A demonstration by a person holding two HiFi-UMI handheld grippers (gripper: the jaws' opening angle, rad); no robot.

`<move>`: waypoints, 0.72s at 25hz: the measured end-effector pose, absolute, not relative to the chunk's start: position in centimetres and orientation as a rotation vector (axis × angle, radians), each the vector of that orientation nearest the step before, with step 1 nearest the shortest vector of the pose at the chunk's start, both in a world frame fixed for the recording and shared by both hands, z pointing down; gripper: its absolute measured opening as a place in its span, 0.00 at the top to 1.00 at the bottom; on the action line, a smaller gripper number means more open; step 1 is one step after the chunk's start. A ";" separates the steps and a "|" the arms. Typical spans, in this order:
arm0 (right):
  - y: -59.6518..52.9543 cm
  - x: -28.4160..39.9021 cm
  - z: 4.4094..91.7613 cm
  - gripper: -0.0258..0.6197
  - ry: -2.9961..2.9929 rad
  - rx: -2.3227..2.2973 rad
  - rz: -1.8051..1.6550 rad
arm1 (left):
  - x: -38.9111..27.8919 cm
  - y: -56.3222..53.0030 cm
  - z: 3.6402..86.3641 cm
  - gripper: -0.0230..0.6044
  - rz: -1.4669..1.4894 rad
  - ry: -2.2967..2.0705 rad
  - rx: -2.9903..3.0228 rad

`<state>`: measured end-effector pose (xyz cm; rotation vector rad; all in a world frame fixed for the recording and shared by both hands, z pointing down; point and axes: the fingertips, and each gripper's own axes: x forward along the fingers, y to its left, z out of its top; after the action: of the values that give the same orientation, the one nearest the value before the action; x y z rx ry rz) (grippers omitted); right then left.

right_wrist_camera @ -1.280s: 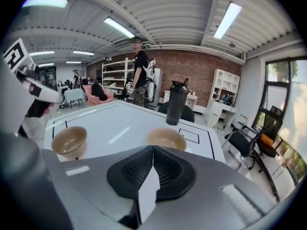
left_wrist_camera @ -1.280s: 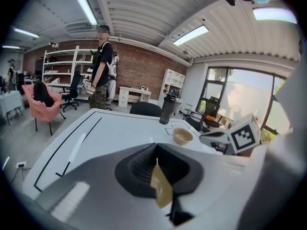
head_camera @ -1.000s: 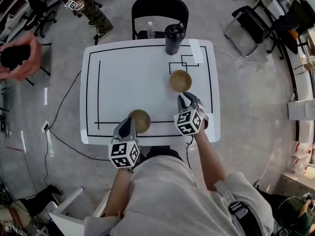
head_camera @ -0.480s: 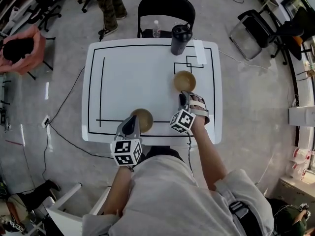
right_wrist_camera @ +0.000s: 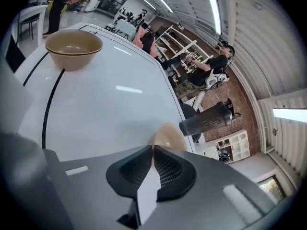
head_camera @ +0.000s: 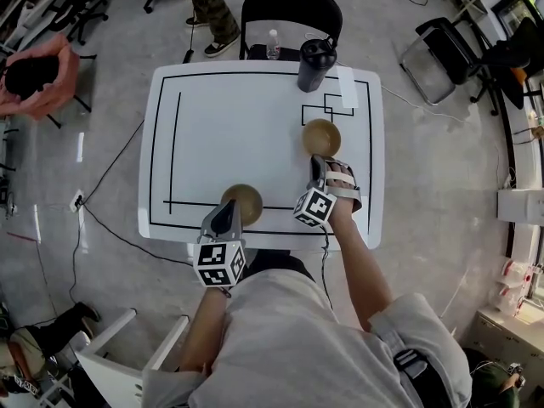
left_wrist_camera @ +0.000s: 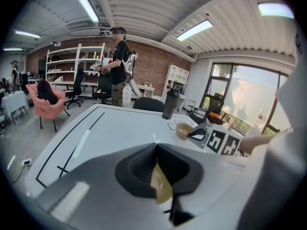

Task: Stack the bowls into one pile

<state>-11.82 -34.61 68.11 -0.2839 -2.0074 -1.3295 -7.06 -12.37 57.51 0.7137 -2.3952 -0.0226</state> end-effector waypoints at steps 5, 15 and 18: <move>-34.4 -11.3 67.9 0.94 -2.015 -0.288 -1.336 | -6.4 -12.0 57.7 0.96 -0.004 -2.387 0.718; -31.4 -10.1 65.6 0.95 -2.041 -0.296 -1.374 | -6.1 -10.2 57.3 0.96 -0.006 -2.376 0.735; -30.3 -9.5 64.8 0.95 -2.051 -0.297 -1.371 | -5.8 -9.7 57.3 0.96 -0.011 -2.372 0.749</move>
<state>-9.50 -30.29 64.82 -0.2973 -2.0509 -1.3714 -5.84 -9.67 57.30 0.7486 -2.3721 -0.0106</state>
